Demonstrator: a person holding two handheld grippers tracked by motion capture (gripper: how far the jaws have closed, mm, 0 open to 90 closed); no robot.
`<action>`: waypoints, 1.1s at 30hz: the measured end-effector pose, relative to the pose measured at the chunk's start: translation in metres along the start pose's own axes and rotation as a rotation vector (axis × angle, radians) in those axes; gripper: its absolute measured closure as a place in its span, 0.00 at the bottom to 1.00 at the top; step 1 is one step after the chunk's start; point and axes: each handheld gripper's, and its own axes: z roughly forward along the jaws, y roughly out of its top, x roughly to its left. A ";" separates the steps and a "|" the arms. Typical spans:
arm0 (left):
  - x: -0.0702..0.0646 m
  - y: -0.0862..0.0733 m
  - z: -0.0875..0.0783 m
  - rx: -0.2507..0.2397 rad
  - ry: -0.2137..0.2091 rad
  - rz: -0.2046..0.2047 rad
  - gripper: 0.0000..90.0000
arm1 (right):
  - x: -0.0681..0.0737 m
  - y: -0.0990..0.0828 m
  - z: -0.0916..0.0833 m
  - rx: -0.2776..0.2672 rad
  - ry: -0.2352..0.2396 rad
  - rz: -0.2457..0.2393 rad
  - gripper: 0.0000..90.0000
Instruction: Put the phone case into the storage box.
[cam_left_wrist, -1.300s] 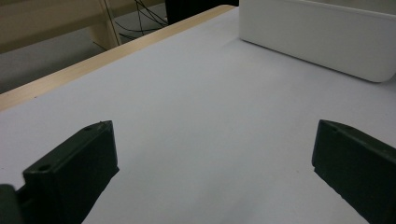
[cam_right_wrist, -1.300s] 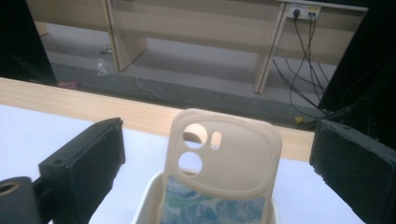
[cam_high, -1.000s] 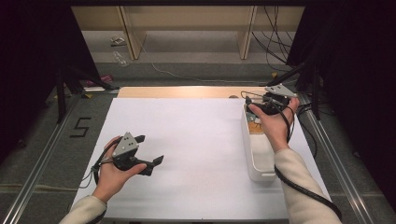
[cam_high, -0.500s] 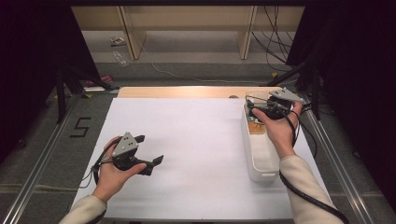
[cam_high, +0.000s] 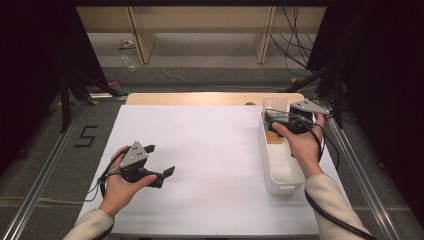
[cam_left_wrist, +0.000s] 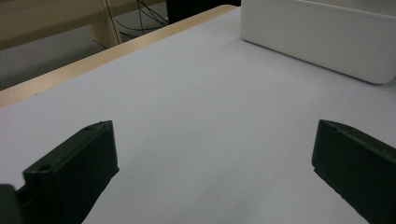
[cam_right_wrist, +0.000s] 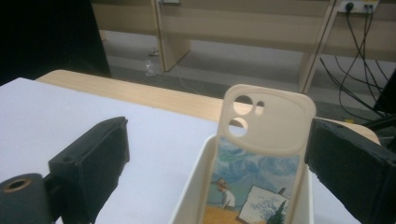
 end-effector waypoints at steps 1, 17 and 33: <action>0.000 0.000 0.000 0.000 0.000 0.000 0.00 | 0.001 -0.001 -0.001 0.002 0.007 0.000 0.08; 0.000 0.000 -0.001 0.000 0.001 -0.001 0.00 | 0.015 -0.010 -0.019 0.015 0.099 -0.036 0.09; 0.000 0.000 -0.001 -0.002 -0.001 -0.003 0.00 | 0.028 -0.018 -0.036 0.012 0.190 -0.073 0.10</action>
